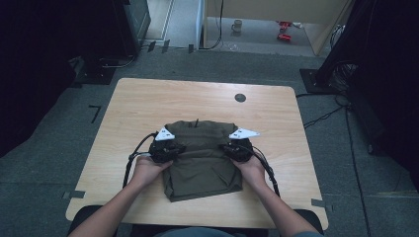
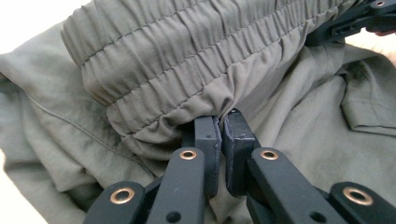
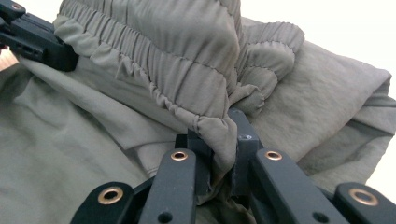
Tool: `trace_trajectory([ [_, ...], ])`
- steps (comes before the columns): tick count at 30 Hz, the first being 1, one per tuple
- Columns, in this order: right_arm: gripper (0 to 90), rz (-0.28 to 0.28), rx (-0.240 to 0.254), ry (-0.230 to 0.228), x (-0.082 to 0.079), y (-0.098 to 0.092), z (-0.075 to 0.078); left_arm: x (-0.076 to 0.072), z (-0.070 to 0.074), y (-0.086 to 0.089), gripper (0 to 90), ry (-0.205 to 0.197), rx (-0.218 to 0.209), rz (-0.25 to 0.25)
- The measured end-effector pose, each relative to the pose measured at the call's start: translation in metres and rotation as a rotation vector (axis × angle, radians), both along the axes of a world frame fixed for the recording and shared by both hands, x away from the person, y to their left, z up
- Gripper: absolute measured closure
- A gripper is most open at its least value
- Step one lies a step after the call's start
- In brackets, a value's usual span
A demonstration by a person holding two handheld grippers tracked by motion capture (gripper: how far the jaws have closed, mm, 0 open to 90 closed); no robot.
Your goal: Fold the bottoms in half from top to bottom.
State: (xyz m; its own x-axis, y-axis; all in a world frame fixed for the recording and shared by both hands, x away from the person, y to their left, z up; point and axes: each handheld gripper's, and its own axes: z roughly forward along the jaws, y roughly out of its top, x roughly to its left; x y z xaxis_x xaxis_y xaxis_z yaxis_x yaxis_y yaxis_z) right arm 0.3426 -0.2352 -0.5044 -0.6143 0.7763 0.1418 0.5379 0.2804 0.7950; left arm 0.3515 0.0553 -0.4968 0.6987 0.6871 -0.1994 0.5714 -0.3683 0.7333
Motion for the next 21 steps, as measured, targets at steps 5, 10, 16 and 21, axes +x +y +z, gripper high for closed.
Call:
trace_trajectory([
  [5,82.2,-0.012,-0.003,0.003,0.008,-0.001,-0.007,0.011,-0.003,-0.004,87.7,0.018,0.004,0.008],
  [10,82.1,-0.029,-0.006,0.006,0.019,-0.003,-0.01,0.024,-0.005,-0.009,87.7,0.038,0.007,0.017],
  [16,82.0,-0.055,-0.01,0.005,0.035,-0.006,-0.012,0.044,-0.006,-0.015,87.8,0.041,0.013,0.031],
  [21,82.1,-0.075,-0.023,0.01,0.052,-0.007,-0.011,0.061,-0.006,-0.019,87.7,0.043,0.011,0.038],
])
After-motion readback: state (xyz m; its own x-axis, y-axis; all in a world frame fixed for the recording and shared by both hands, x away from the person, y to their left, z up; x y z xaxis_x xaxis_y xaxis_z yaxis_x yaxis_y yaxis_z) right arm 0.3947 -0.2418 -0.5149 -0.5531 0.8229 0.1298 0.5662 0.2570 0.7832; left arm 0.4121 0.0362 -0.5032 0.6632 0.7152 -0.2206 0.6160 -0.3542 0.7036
